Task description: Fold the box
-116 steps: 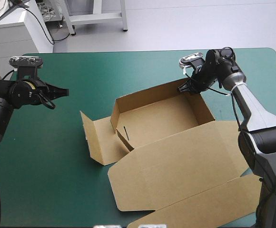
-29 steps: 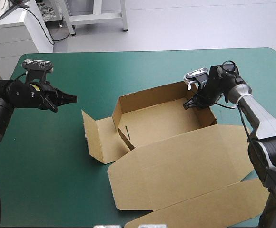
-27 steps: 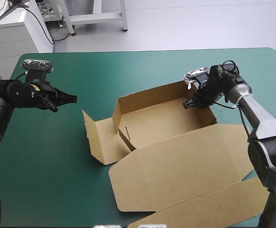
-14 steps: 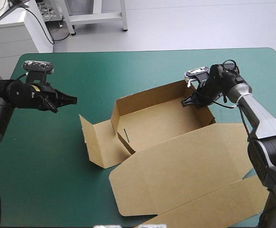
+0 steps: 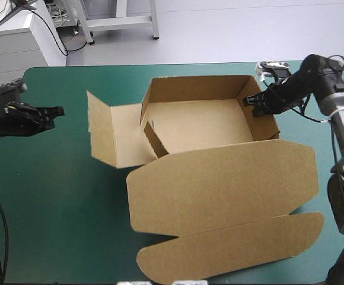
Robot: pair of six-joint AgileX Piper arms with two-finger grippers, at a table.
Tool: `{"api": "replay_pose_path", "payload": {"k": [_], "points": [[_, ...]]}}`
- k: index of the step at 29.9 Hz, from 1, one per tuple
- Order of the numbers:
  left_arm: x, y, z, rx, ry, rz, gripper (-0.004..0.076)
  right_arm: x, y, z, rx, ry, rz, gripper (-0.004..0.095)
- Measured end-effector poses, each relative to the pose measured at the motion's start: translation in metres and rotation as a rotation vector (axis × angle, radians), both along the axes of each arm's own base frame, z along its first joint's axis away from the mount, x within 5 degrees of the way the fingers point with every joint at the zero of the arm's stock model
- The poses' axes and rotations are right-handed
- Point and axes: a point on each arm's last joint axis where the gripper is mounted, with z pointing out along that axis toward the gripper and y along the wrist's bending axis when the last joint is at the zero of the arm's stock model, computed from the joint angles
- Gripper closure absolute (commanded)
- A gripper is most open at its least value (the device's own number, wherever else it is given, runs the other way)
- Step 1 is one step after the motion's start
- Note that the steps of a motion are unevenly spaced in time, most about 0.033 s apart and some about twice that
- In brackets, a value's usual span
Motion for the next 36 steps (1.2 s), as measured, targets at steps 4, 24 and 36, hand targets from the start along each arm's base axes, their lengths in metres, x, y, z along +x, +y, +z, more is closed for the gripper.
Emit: {"api": "replay_pose_path", "payload": {"k": [4,24,36], "points": [[0.000,0.038,-0.001,-0.221,-0.072,0.070,0.0732,-0.011,-0.028,0.028,0.102,-0.073,-0.058,0.0927],[0.024,0.013,-0.015,-0.524,-0.123,-0.194,0.0731,-0.036,-0.027,0.076,0.315,-0.217,-0.013,0.0927],[0.027,-0.001,-0.015,-0.527,-0.111,-0.238,0.0363,-0.036,-0.027,0.076,0.314,-0.219,-0.012,0.0927]]}}
